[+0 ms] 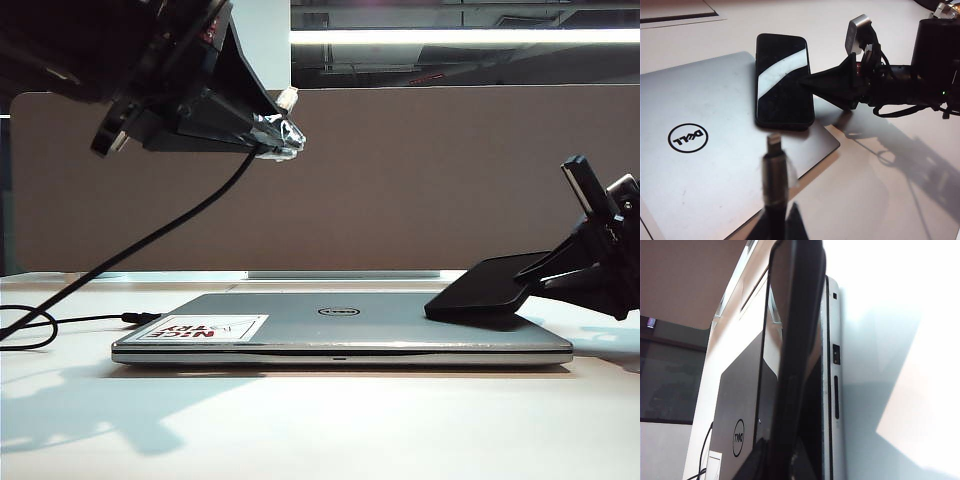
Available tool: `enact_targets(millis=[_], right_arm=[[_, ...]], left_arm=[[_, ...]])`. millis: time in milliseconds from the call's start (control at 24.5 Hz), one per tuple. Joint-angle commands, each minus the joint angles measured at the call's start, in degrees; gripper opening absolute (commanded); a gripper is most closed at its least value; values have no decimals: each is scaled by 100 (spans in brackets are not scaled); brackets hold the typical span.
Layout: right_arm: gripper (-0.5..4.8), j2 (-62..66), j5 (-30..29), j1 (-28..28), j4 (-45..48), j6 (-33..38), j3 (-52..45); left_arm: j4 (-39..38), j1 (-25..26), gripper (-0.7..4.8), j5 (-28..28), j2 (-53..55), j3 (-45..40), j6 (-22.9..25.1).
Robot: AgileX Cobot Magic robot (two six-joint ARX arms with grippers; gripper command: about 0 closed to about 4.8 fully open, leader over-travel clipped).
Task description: Pick up the charging cable and the phone, plug the charging cable into the charging port on the phone, and finally place them back on the table.
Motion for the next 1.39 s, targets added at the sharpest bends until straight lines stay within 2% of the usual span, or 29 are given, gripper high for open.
enact_targets(millis=[41, 326, 489, 693, 774, 937, 1141, 1385], right_arm=[[-7, 125, 122, 33, -782, -459, -120], [-7, -284, 68, 31, -640, -496, -122], [-7, -1298, 138, 28, -1333, -610, -107], [-7, -2660, 634, 28, -3556, -1687, 345], [-7, -3257, 1091, 28, -5128, -2444, 942], [-7, -3467, 1456, 31, -6933, -3080, 1974], [-7, -3445, 1974, 35, -8524, -3458, 2959], [-7, -3235, 2437, 109, -9816, -3853, 3403]], left_arm=[[35, 4, -7, 2, -24, 20, 7], [35, 4, -7, 2, -24, 20, 7], [39, 4, -7, 2, -24, 20, 7], [42, 4, -7, 2, -24, 20, 4], [44, 4, -7, 2, -24, 20, 4], [46, 4, -7, 2, -24, 20, 4], [48, 4, -7, 2, -24, 20, 7], [48, 4, -7, 2, -24, 20, 7]])
